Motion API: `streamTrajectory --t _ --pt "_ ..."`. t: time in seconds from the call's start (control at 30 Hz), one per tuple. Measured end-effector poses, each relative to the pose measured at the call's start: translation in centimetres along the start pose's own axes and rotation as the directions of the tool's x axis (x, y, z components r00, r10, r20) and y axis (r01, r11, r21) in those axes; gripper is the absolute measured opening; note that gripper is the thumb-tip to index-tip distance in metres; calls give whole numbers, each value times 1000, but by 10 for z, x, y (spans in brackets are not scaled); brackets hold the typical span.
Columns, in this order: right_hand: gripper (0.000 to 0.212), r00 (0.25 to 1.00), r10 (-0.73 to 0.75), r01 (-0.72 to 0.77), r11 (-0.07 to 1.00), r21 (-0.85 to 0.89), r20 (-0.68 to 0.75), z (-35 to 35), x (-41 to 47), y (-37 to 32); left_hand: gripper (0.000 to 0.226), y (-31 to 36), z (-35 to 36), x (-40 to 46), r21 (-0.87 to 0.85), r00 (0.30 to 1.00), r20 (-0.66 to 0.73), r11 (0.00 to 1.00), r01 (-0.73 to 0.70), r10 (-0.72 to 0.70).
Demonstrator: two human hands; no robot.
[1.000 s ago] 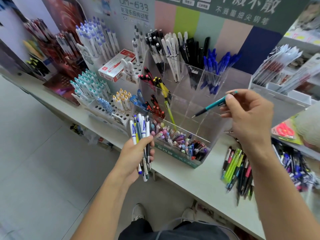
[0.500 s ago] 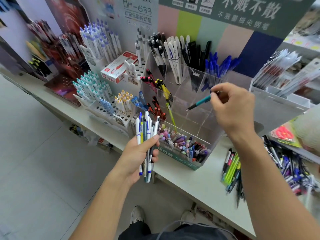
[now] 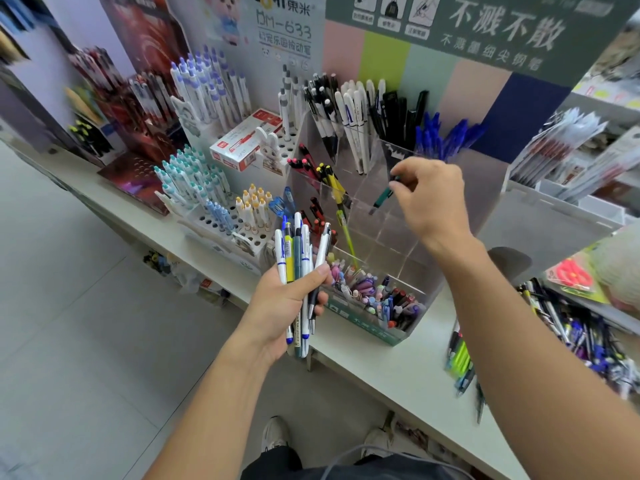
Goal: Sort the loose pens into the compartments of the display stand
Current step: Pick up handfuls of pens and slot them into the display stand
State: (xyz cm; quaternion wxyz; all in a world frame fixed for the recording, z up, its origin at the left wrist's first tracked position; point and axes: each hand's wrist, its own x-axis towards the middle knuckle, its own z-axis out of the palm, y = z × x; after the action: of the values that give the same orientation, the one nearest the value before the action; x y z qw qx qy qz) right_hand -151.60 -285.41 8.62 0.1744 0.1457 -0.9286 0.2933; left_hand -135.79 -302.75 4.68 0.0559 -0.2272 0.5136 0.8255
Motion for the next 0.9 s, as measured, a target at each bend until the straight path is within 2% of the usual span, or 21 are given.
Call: streamTrajectory --t 0.1,0.2,0.27,0.37,0.4,0.43,0.47,0.5,0.53,0.57,0.67,0.83,0.9 --pt "20 993 115 -117 991 61 28 12 0 15 18 0 -1 -2 2 1000 0 1000 3 -3" --pt "22 975 220 -219 975 31 -21 17 -6 27 25 -1 -3 -3 10 1000 -18 1000 15 -15" --pt "23 965 247 -242 968 62 -89 15 -13 26 23 -2 -4 -3 30 1000 -15 999 19 -19" --pt "13 963 222 -193 964 183 -155 0 -25 10 10 -3 -5 -5 40 1000 23 999 18 -19" --pt "12 970 226 -203 954 222 -88 -7 -31 3 9 -3 -4 -5 34 999 37 999 18 -19" --pt "17 969 241 -248 933 262 59 -13 -39 -6 10 -4 -3 -5 29 998 52 999 21 -23" --pt "22 933 248 -322 899 297 261 -17 -47 -15 11 -4 -1 -5 31 997 69 999 24 -26" --pt "25 854 240 -414 851 324 461 -19 -56 -24 14 -5 0 -5 42 996 87 999 28 -31" --pt "27 767 224 -503 791 348 601 -19 -63 -29 17 -5 2 -5 62 994 106 998 33 -39" --pt "28 715 202 -565 730 384 670 -17 -68 -32 21 -4 3 -5 88 991 125 995 38 -49" --pt "31 693 158 -641 582 501 703 -12 -73 -30 30 -3 7 -7 145 981 182 988 48 -74" --pt "23 674 161 -643 609 464 721 -12 -72 -35 30 -1 12 -13 181 961 261 982 45 -92" --pt "23 671 174 -660 583 474 720 -11 -72 -35 31 0 14 -14 160 961 262 986 48 -89"
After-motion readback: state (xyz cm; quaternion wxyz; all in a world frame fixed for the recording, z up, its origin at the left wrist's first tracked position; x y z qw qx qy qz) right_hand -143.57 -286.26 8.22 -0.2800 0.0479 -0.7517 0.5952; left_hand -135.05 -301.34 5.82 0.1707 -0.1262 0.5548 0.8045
